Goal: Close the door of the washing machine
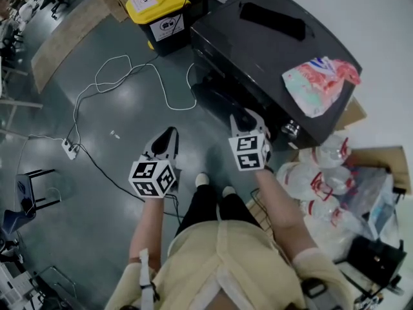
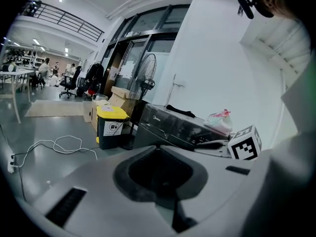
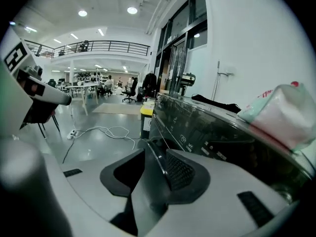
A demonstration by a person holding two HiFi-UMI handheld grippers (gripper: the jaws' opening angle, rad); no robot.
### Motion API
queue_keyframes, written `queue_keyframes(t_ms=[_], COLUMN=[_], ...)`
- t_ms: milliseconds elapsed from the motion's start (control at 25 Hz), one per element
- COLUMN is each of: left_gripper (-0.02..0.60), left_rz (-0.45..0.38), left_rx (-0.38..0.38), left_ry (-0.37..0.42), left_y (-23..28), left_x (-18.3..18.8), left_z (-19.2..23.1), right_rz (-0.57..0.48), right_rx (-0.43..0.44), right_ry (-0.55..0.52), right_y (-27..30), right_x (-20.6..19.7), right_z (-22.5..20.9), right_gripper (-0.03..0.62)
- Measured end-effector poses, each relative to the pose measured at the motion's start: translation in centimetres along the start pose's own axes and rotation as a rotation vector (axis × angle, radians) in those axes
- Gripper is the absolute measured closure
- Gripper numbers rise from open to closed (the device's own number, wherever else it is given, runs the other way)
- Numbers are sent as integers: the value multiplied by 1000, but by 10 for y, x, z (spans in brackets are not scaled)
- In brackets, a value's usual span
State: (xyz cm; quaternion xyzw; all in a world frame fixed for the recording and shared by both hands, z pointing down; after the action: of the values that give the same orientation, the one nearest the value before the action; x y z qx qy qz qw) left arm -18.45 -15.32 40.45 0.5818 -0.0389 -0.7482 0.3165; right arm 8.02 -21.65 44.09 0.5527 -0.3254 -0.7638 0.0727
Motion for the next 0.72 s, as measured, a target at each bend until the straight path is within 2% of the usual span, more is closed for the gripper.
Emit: queue_keyframes(t_ms=[360,720], left_gripper=[577,577], left_rz=[-36,-71], left_rx=[20,41], left_ry=[-2,14], left_y=[-19,-36], left_x=[3,3], left_z=[-31,-53], right_rz=[-52,-89], right_rx=[45,80], right_ry=[70,114], right_y=[-46,-79], right_x=[-2,-7], right_z=[-6,-11], right_gripper=[467,525])
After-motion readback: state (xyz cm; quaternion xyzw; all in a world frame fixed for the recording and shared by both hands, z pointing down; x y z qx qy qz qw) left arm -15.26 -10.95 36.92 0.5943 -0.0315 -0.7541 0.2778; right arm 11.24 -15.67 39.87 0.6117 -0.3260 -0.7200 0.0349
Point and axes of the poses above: the fingertips, and each gripper's own axes: y forward along the fingers, z to its left, x out of its top, the point moved 10 cm from there along -y, backward along the fingers
